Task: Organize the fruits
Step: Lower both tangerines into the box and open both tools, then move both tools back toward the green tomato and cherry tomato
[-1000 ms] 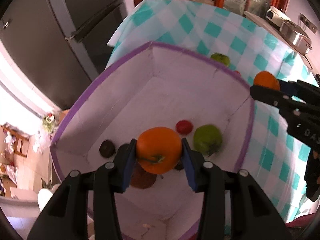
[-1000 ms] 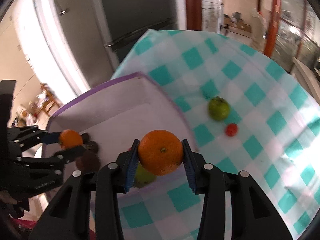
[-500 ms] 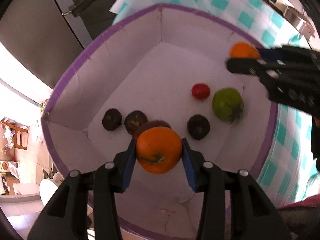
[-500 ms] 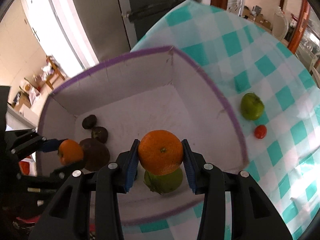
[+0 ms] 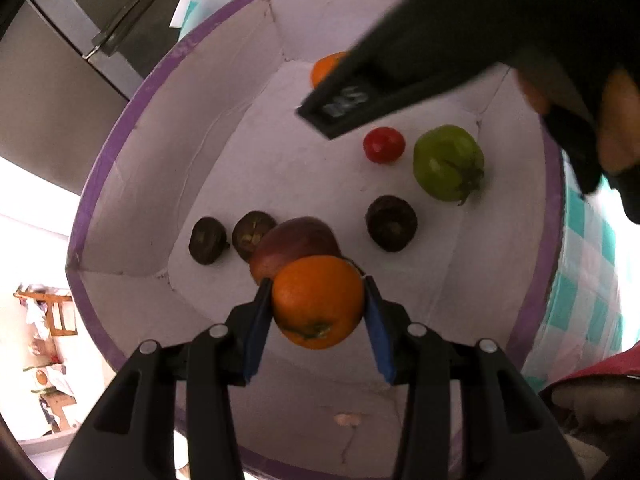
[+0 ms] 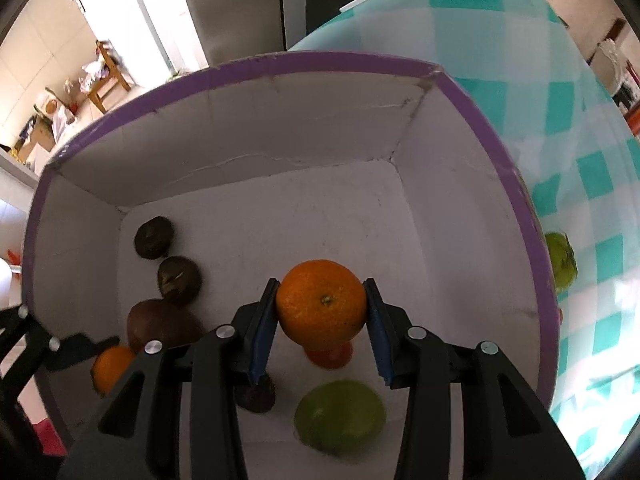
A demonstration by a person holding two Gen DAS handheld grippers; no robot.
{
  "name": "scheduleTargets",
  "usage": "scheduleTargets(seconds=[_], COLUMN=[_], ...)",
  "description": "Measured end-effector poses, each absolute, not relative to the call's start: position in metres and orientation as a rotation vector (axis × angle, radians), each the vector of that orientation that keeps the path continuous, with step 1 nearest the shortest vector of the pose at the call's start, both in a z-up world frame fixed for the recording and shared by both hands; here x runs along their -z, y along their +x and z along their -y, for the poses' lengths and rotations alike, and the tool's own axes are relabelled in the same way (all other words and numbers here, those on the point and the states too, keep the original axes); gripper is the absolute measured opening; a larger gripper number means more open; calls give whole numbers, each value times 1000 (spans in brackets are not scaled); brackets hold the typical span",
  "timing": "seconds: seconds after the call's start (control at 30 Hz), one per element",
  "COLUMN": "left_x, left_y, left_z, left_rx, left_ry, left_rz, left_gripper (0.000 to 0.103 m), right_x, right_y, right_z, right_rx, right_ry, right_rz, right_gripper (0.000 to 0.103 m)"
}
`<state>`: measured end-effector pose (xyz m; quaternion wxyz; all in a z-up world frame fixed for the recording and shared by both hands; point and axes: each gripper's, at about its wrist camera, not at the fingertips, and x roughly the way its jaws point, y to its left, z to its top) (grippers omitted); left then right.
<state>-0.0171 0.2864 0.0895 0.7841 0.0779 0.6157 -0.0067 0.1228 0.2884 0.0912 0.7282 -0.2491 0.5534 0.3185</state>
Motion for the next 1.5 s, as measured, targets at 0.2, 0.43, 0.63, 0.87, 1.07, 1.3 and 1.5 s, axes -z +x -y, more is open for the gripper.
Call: scheduleTargets(seconds=[0.2, 0.43, 0.63, 0.87, 1.07, 1.3, 1.5], left_x=[-92, -89, -80, -71, -77, -104, -135], left_y=[-1, 32, 57, 62, 58, 49, 50], left_z=[-288, -284, -287, -288, -306, -312, -293], left_rx=[14, 14, -12, -40, -125, -195, -198], left_ry=[167, 175, 163, 160, 171, 184, 205], left_rz=[-1321, -1340, -1354, -1359, -1315, -1227, -1119], left_gripper=[45, 45, 45, 50, 77, 88, 93], right_x=[-74, -59, -55, -61, -82, -134, -177], right_y=[141, 156, 169, 172, 169, 155, 140], right_z=[-289, -283, -275, -269, -256, -211, -176], right_rx=[-656, -620, -594, -601, -603, -626, -630], right_ry=[-559, -521, -446, -379, -282, -148, -65], right_rz=[-1269, -1339, -1384, -1367, -1300, -1185, -1061], right_gripper=[42, 42, 45, 70, 74, 79, 85])
